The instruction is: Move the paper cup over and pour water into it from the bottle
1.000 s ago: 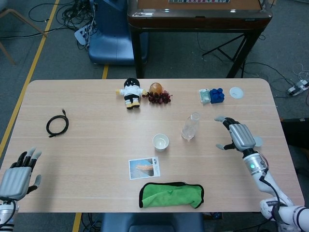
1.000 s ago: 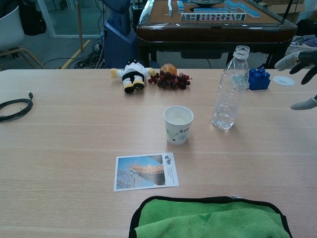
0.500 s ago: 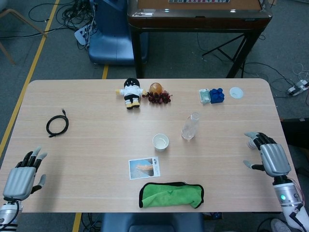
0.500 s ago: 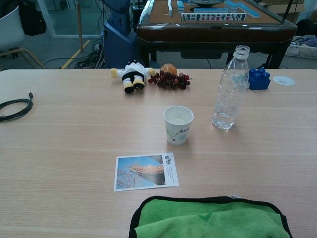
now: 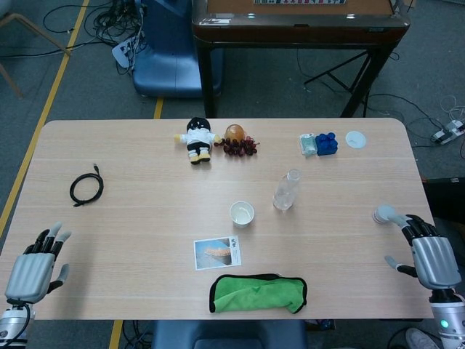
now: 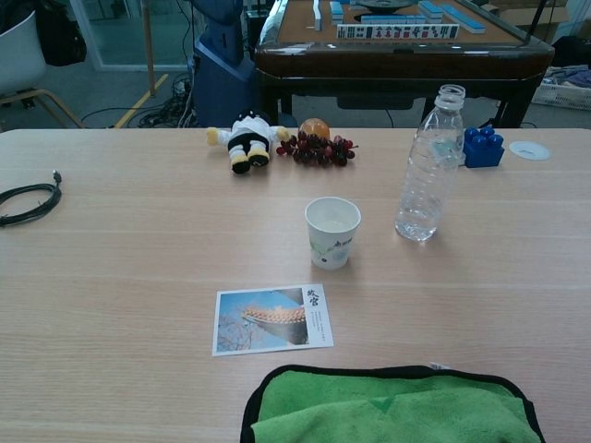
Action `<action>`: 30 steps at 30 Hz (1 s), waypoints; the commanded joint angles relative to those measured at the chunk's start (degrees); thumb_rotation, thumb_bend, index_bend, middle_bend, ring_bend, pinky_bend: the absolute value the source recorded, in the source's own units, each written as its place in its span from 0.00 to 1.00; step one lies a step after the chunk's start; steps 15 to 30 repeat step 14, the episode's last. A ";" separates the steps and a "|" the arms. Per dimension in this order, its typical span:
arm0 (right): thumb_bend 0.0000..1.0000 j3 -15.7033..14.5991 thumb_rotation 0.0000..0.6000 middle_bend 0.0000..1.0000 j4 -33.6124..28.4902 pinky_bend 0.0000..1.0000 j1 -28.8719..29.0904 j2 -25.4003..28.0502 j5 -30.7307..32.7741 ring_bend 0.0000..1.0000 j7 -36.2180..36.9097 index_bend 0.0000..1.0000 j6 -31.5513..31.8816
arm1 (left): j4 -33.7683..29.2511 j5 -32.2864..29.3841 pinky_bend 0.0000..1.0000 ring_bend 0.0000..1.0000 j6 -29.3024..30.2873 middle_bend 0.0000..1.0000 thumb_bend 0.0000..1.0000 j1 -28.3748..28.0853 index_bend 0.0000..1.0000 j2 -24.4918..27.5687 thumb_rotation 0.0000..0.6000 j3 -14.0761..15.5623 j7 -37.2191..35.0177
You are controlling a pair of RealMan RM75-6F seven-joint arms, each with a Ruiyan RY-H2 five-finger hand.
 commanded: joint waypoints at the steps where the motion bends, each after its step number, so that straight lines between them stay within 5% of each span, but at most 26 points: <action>1: 0.00 0.44 1.00 0.27 0.01 0.32 -0.37 0.20 0.15 0.18 -0.32 0.25 0.22 | 0.19 0.05 0.27 0.08 -0.10 0.04 0.39 -0.03 0.16 0.00 1.00 0.01 0.26; 30: 0.00 1.29 1.00 0.27 0.45 0.32 -0.05 0.08 0.61 0.18 1.21 0.25 -3.22 | 0.67 -0.59 0.27 0.08 -0.71 0.04 0.39 0.05 0.16 -0.16 1.00 -0.04 0.76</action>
